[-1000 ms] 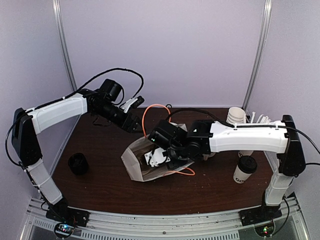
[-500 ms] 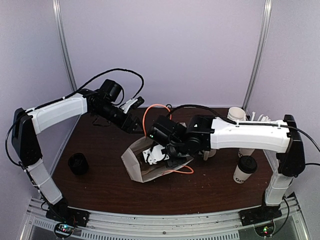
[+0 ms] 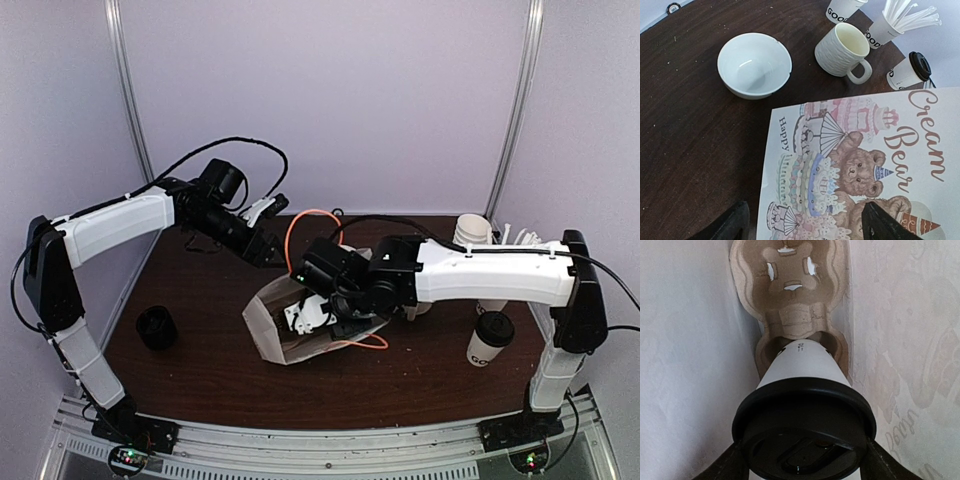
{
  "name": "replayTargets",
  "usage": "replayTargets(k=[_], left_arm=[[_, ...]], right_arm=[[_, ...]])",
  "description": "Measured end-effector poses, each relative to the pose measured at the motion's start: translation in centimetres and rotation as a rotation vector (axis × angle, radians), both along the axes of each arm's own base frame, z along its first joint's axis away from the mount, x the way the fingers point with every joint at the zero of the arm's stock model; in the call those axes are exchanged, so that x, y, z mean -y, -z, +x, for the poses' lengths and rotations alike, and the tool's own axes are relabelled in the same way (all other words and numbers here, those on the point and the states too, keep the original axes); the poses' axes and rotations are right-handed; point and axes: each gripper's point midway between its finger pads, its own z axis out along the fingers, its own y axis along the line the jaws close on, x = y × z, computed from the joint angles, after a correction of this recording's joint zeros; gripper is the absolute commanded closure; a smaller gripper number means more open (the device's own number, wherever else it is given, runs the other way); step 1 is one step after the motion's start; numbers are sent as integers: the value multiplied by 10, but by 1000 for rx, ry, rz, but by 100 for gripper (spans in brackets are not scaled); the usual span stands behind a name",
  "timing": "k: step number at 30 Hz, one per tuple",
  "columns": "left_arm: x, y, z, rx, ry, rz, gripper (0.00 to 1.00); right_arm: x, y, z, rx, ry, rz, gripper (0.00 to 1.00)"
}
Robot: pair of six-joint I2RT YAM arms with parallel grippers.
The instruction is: Pack the takeout coffee
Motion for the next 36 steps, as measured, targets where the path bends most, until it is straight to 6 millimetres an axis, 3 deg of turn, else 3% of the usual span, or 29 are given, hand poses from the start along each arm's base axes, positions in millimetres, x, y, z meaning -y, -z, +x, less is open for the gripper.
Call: replayTargets(k=[21,31,36], left_arm=[[-16,1,-8,13,-19,45,19],[-70,-10,6,51,-160,73,17],[-78,-19,6,76,-179,65,17]], right_arm=[[-15,18,31,-171,57,-11,36],[-22,19,41,-336,93,-19,36],[-22,21,33,-407,85,-45,36]])
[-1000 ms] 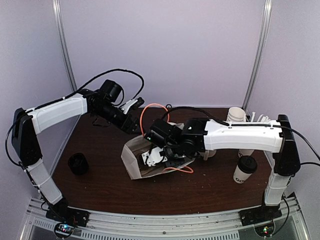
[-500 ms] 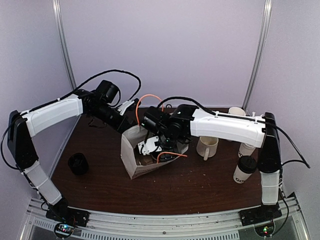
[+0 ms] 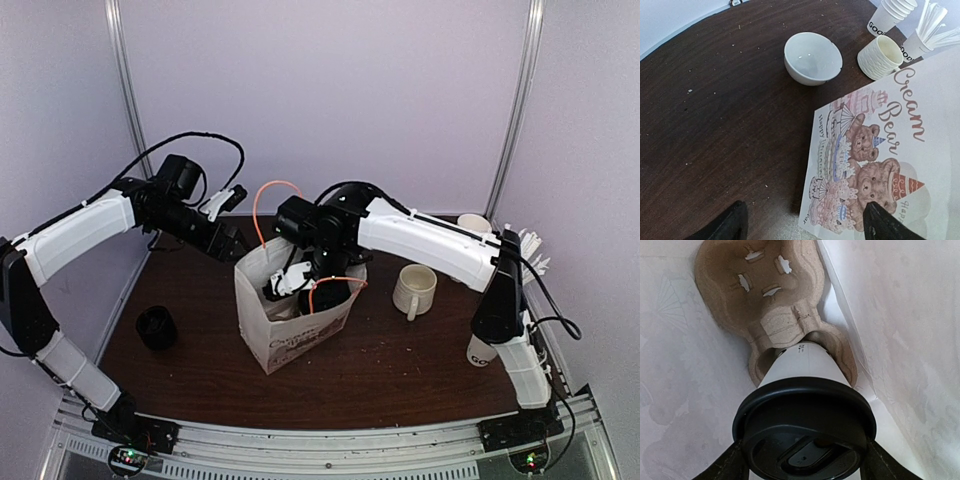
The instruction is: Pack the takeout coffee
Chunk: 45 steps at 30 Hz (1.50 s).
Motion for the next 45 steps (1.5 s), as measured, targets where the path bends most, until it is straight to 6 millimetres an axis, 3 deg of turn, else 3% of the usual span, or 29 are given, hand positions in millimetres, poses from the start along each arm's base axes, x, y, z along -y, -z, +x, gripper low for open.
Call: replayTargets(k=[9,34,44,45], left_arm=[[-2,6,-2,-14,-1,7,17],[-8,0,-2,6,-19,9,17],[-11,-17,-9,45,-19,-10,14],[-12,-20,-11,48,-19,-11,14]], right_arm=[[7,2,-21,-106,-15,-44,36],[3,22,-18,-114,-24,-51,33],[2,18,-18,-114,-21,-43,12],[1,17,-19,-114,-18,-39,4]])
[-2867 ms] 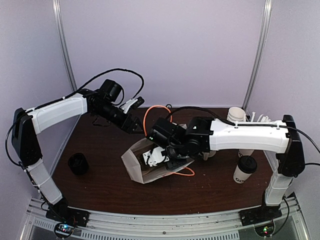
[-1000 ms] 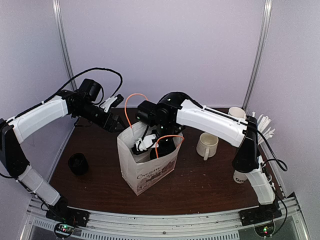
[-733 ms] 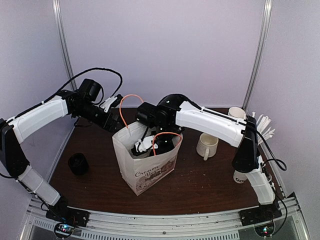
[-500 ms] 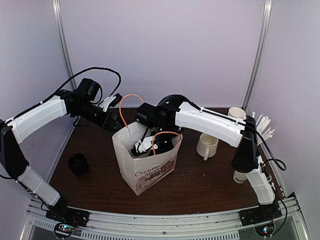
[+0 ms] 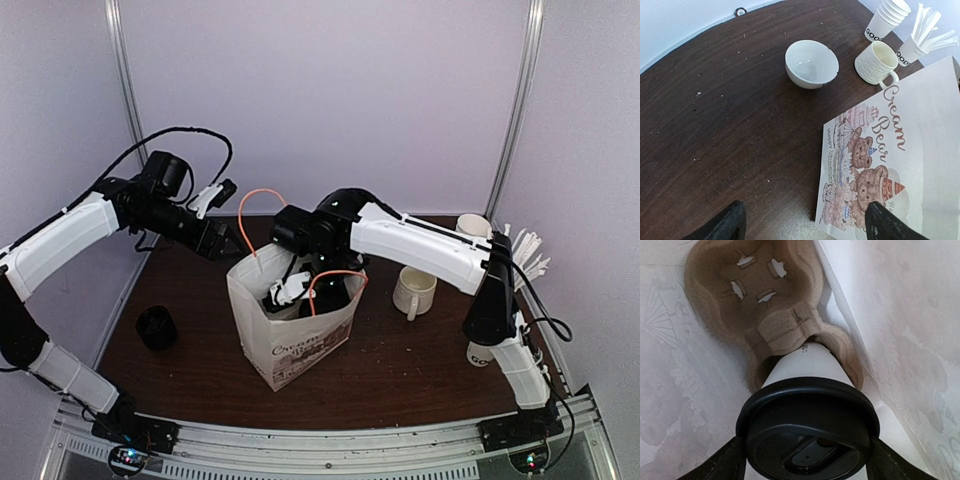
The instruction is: Pack the takeout coffee
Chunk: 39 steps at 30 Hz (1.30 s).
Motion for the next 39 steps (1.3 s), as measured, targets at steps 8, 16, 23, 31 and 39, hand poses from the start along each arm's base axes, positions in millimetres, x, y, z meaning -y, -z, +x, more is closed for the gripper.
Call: replayTargets(k=[8,16,23,31,39], left_arm=[[-4,-6,-10,-15,2,4,14],[6,-41,-33,-28,52,-89,14],[28,-108,-84,34,179,-207,13],[69,-101,-144,-75,330,-134,14],[81,-67,-146,-159,240,-12,20]], right_arm=[[-1,-8,-16,-17,-8,-2,1],[4,-33,-25,-11,-19,33,1],[12,-64,-30,17,-23,85,1],[18,-86,-32,40,-24,124,1],[25,-85,-36,34,-24,109,2]])
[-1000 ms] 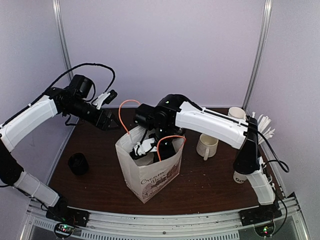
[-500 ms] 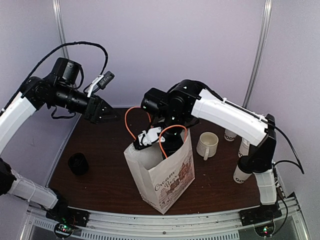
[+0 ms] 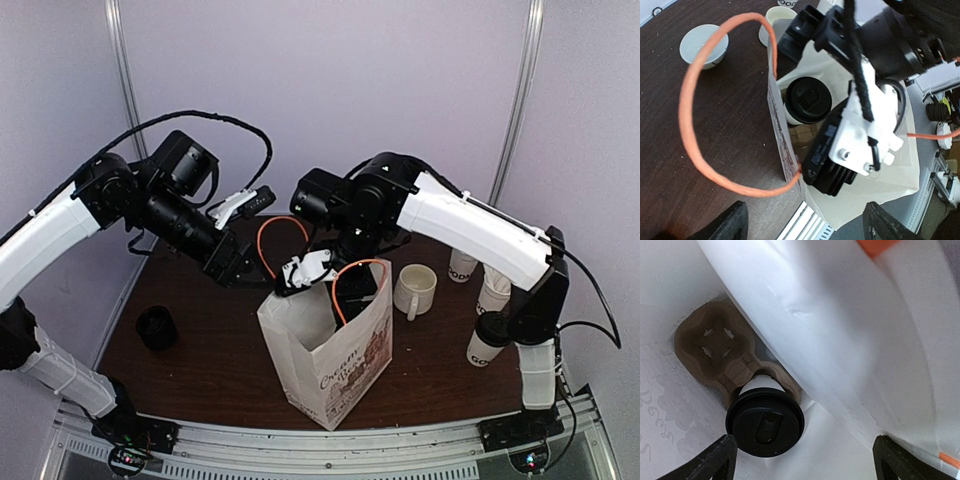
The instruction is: Pack the takeout coffee
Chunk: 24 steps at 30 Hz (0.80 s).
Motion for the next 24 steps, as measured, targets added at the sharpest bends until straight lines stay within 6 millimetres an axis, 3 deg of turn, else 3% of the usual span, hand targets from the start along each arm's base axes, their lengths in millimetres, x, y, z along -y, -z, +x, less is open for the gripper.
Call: replayTargets(k=[5,11,14,21,24], left_arm=[[5,13,6,-38,-64,5,35],[21,9,6,-39,-63,-35,49],[27,9,8,-42,-62,-50,49],[36,9,12,-40,-68,-62,35],[33,14,11,-27,-76,-61,30]], right_arm=[[5,-10,-2,14,-1,15,3],[18,-13,-3,11,9,-3,3],[24,-14,0,7,22,-9,4],[38,-14,1,-4,38,-5,5],[43,-23,-7,-5,17,47,7]])
